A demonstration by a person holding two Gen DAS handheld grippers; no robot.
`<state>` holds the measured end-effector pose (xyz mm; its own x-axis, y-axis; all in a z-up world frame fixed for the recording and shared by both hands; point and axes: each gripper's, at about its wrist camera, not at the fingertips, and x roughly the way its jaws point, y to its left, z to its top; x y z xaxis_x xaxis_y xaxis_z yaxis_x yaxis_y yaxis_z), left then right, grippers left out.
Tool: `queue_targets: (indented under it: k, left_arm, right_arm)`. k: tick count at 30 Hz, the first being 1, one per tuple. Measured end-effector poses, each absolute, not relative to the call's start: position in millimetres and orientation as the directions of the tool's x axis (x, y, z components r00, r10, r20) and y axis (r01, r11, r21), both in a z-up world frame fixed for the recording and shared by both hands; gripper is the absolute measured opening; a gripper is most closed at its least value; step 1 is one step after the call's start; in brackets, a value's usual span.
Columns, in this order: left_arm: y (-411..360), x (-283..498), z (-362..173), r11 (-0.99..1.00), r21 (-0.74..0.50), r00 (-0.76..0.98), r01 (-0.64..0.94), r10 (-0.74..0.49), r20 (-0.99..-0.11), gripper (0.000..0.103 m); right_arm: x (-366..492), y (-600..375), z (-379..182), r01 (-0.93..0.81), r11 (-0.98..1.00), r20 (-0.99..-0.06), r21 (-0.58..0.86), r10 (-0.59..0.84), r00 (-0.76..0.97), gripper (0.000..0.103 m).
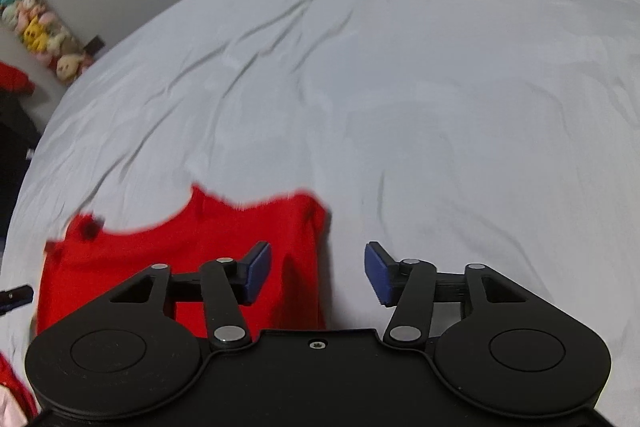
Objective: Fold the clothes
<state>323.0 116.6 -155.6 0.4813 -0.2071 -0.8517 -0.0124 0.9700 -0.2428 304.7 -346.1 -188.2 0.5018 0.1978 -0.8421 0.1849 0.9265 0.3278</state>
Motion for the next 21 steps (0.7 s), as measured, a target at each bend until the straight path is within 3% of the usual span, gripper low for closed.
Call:
queue_targets:
  k: [3, 9, 21]
  left_arm:
    - [112, 311, -156, 0.978, -0.208, 0.460, 0.015, -0.192, -0.867, 0.049]
    - [100, 287, -153, 0.980, -0.190, 0.429, 0.066, -0.200, -0.881, 0.053]
    - [76, 264, -152, 0.979, -0.138, 0.435, 0.147, -0.190, -0.880, 0.054]
  right_arm:
    - [287, -338, -186, 0.152, 0.933, -0.861, 0.327, 0.228, 0.455, 0.066]
    - [261, -331, -182, 0.144, 0.932, -0.875, 0.333, 0.249, 0.416, 0.072]
    - [219, -336, -204, 0.165, 0.907, -0.877, 0.386, 0.306, 0.369, 0.073]
